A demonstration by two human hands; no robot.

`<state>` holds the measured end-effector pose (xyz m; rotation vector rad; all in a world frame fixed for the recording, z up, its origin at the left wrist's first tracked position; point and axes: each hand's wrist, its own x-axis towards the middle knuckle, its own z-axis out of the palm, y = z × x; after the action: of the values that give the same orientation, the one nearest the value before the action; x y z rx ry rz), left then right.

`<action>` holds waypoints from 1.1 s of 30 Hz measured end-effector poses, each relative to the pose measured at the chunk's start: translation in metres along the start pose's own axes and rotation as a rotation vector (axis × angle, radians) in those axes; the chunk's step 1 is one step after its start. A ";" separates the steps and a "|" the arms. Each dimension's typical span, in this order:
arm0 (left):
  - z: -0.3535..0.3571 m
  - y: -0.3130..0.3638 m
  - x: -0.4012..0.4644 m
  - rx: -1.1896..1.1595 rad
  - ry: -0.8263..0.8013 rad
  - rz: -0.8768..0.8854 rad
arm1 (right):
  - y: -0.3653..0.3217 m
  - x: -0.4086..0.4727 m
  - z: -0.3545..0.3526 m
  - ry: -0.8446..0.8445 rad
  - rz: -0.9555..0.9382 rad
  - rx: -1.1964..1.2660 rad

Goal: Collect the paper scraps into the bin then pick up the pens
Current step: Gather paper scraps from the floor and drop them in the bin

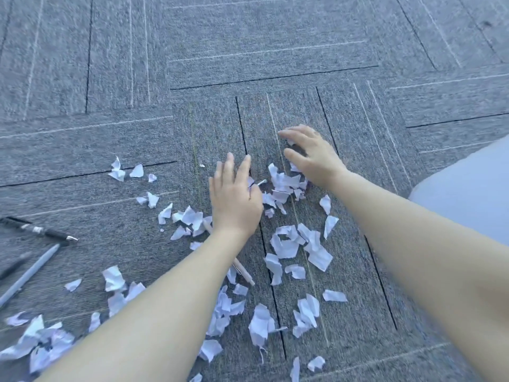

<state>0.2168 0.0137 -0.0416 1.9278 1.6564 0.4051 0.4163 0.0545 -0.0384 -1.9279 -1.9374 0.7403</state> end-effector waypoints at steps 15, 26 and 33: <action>0.016 0.010 -0.128 -0.107 -0.069 0.279 | 0.002 -0.176 0.028 0.137 -0.036 0.009; 0.020 -0.017 -0.173 0.412 -0.354 0.394 | -0.011 -0.231 0.059 -0.180 -0.249 -0.012; 0.019 -0.040 -0.140 0.420 -0.179 0.535 | -0.016 -0.236 0.086 -0.060 -0.364 -0.421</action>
<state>0.1689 -0.1230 -0.0623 2.6376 1.1573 0.0730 0.3664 -0.1904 -0.0670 -1.6894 -2.5468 0.3077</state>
